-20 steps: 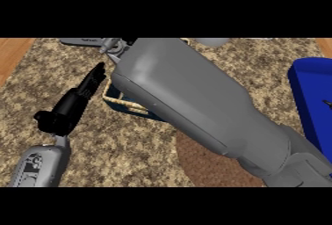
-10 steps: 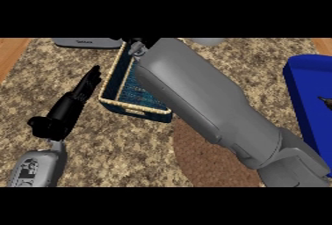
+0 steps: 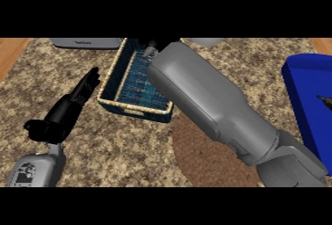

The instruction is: Pick the bell pepper from the placemat and place it in the basket

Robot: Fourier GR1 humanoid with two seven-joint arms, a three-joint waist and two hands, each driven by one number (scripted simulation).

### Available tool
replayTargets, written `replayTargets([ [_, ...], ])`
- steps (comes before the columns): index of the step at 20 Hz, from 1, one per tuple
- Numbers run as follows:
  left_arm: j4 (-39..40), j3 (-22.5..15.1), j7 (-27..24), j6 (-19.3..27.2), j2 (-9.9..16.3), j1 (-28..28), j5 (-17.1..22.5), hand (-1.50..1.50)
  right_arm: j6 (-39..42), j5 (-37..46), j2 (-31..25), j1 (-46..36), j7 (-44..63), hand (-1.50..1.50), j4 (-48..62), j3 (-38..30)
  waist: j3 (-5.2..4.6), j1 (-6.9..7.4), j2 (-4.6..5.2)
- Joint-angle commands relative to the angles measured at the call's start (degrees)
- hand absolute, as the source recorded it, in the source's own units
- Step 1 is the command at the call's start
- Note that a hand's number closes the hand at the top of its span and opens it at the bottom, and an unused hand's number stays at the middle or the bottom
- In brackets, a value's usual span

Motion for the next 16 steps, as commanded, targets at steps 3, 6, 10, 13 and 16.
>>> replayTargets([
  [3,-0.7,1.3,0.3,-1.4,1.3,0.1,1.0,0.00,-3.8,-3.0,0.3,-3.8,-1.0,-1.50,5.5,-2.6,-0.01,-0.07,0.15],
  [6,-1.9,-1.4,0.3,1.1,-1.7,1.2,-1.5,0.00,-5.8,-4.1,0.3,-4.5,-2.3,-1.50,5.9,-1.8,0.00,0.15,0.17],
  [10,0.5,1.7,-2.5,-1.1,0.9,2.4,0.4,0.00,-10.1,-6.8,0.3,-2.5,-6.9,-1.50,1.3,-5.5,0.02,-0.56,0.13],
  [13,0.2,1.0,-0.3,0.1,0.1,-0.3,-0.5,0.00,-10.9,-7.8,-0.6,-3.8,-7.2,-1.50,0.5,-9.5,0.06,-1.37,-0.02],
  [16,-0.7,2.1,1.0,0.1,0.9,0.8,-0.1,0.00,-12.0,-8.5,-1.8,-1.1,-4.2,-1.50,-4.6,-12.4,0.12,-2.48,-0.58],
])
